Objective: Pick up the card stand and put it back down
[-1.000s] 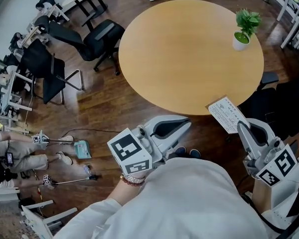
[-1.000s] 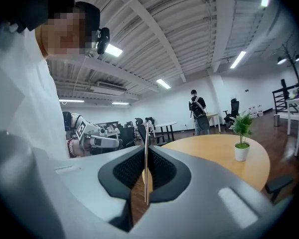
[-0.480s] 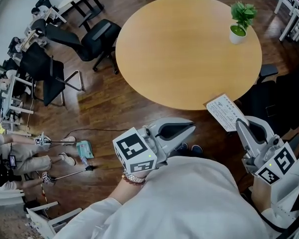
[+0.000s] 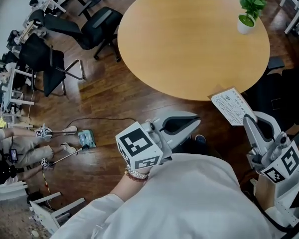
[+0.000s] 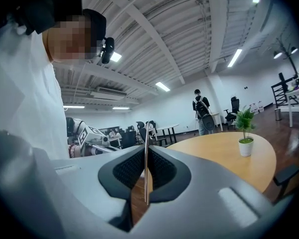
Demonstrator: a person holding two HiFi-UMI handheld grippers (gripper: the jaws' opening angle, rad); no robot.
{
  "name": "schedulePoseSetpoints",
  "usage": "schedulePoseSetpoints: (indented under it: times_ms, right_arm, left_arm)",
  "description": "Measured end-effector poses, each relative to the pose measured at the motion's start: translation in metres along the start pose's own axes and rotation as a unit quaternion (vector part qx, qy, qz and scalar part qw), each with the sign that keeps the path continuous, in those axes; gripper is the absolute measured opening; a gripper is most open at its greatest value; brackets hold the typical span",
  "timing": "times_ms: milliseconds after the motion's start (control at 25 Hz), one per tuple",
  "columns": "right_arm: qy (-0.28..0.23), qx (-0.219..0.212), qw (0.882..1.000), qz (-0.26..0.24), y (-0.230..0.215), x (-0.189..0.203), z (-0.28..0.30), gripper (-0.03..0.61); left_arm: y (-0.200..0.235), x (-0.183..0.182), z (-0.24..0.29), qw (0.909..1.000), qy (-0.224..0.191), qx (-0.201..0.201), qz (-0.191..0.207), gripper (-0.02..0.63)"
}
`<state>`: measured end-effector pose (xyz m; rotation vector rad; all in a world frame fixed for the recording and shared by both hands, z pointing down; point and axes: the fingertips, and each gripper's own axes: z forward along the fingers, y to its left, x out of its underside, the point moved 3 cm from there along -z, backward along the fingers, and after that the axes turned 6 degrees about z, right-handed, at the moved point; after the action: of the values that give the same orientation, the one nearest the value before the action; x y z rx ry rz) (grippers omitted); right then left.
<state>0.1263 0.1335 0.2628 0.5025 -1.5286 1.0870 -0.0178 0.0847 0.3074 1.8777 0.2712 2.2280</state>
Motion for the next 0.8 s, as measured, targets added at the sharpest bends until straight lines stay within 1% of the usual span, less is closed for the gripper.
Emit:
schedulePoseSetpoints:
  times_ms: [120,280,440,560,640,720,800]
  right_arm:
    - [0.002,-0.005,1.0,-0.007,0.003,0.008,0.014,0.023]
    - [0.015,0.007,1.0,0.001,0.005,0.017,0.032,0.023]
    - [0.02,0.012,1.0,0.0,0.007,0.014,0.057,0.023]
    - [0.018,0.017,1.0,-0.009,0.007,0.012,0.07,0.023]
    - [0.015,0.022,1.0,-0.01,0.002,0.009,0.078,0.023]
    - [0.016,0.032,0.999,-0.005,-0.009,0.0,0.085,0.023]
    - [0.019,0.057,0.998,-0.004,-0.034,-0.01,0.091,0.023]
  left_arm:
    - [0.016,0.01,-0.014,0.9998,-0.004,-0.011,-0.014,-0.009]
    - [0.033,0.023,-0.036,0.9993,-0.005,-0.021,-0.03,-0.009]
    - [0.052,0.024,-0.057,0.9986,-0.021,-0.029,-0.04,-0.009]
    - [0.059,0.029,-0.07,0.9983,-0.023,-0.028,-0.046,-0.009]
    - [0.07,0.031,-0.075,0.9966,-0.029,-0.035,-0.068,-0.009]
    - [0.084,0.023,-0.079,0.9937,-0.036,-0.055,-0.091,-0.009]
    - [0.096,0.018,-0.077,0.9915,-0.037,-0.069,-0.104,-0.009]
